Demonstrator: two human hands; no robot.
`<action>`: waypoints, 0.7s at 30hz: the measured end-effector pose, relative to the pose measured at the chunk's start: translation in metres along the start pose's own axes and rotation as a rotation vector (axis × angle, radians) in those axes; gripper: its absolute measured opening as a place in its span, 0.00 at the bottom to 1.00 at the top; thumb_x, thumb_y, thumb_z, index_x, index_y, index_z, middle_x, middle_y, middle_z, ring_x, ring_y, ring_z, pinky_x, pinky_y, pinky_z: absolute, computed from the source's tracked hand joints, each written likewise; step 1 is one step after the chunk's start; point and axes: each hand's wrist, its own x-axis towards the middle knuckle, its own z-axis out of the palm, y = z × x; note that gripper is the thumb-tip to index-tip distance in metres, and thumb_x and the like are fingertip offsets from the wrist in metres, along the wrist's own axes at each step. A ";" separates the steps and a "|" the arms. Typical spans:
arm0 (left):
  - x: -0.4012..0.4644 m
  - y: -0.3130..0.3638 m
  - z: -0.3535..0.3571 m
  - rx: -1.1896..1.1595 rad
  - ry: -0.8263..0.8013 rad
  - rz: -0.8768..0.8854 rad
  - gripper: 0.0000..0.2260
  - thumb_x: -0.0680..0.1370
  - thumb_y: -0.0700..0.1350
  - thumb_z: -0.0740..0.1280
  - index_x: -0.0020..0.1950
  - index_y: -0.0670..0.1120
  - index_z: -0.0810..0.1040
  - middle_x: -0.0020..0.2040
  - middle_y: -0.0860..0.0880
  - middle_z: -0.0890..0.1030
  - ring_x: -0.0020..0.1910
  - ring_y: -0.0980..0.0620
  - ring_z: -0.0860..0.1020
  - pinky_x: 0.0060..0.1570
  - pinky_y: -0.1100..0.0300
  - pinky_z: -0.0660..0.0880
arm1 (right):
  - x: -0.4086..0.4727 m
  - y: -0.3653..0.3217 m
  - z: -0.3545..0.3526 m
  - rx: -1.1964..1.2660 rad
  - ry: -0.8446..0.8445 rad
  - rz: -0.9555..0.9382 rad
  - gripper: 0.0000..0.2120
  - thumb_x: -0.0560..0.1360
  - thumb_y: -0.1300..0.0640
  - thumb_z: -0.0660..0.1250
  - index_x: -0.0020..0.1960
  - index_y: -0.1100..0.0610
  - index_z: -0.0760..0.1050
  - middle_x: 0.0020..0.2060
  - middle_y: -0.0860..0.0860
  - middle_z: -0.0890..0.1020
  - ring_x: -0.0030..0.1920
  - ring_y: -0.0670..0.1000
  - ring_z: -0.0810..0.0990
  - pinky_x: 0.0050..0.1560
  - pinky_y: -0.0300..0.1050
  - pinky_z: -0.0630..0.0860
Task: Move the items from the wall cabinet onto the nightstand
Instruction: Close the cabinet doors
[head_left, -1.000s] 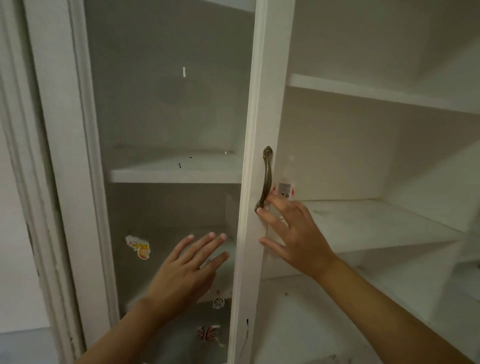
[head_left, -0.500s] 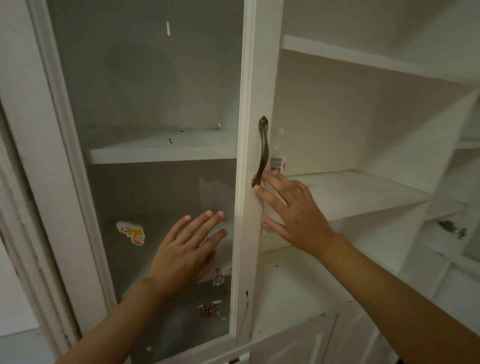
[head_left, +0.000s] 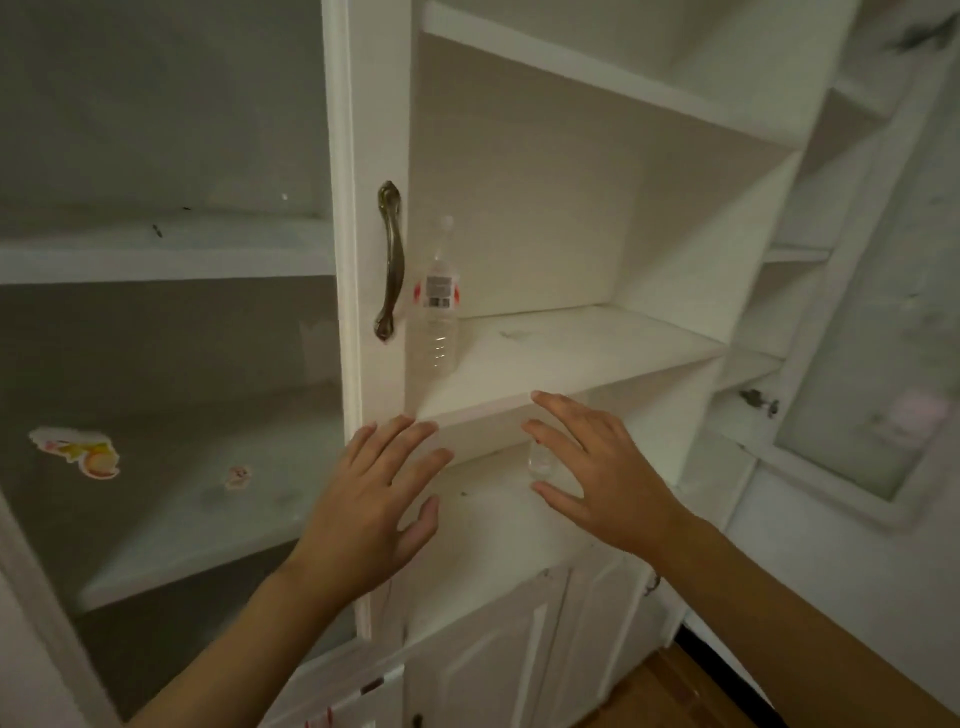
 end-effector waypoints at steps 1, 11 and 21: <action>0.007 0.011 0.009 -0.025 -0.012 -0.001 0.19 0.78 0.49 0.71 0.69 0.48 0.78 0.74 0.46 0.74 0.77 0.44 0.67 0.72 0.38 0.66 | -0.013 0.010 -0.006 0.005 -0.016 0.021 0.28 0.80 0.44 0.69 0.76 0.54 0.70 0.82 0.52 0.61 0.80 0.54 0.63 0.72 0.58 0.68; 0.088 0.139 0.096 -0.187 -0.112 0.047 0.19 0.79 0.54 0.66 0.69 0.51 0.78 0.72 0.48 0.75 0.74 0.45 0.69 0.72 0.39 0.67 | -0.155 0.120 -0.081 -0.068 -0.137 0.232 0.26 0.81 0.42 0.66 0.76 0.52 0.70 0.80 0.50 0.64 0.79 0.50 0.63 0.75 0.54 0.64; 0.167 0.279 0.172 -0.307 -0.143 0.139 0.19 0.79 0.54 0.66 0.69 0.52 0.78 0.71 0.49 0.75 0.73 0.46 0.70 0.70 0.42 0.68 | -0.293 0.214 -0.152 -0.133 -0.185 0.436 0.26 0.81 0.40 0.63 0.76 0.49 0.70 0.79 0.48 0.67 0.78 0.49 0.65 0.75 0.54 0.66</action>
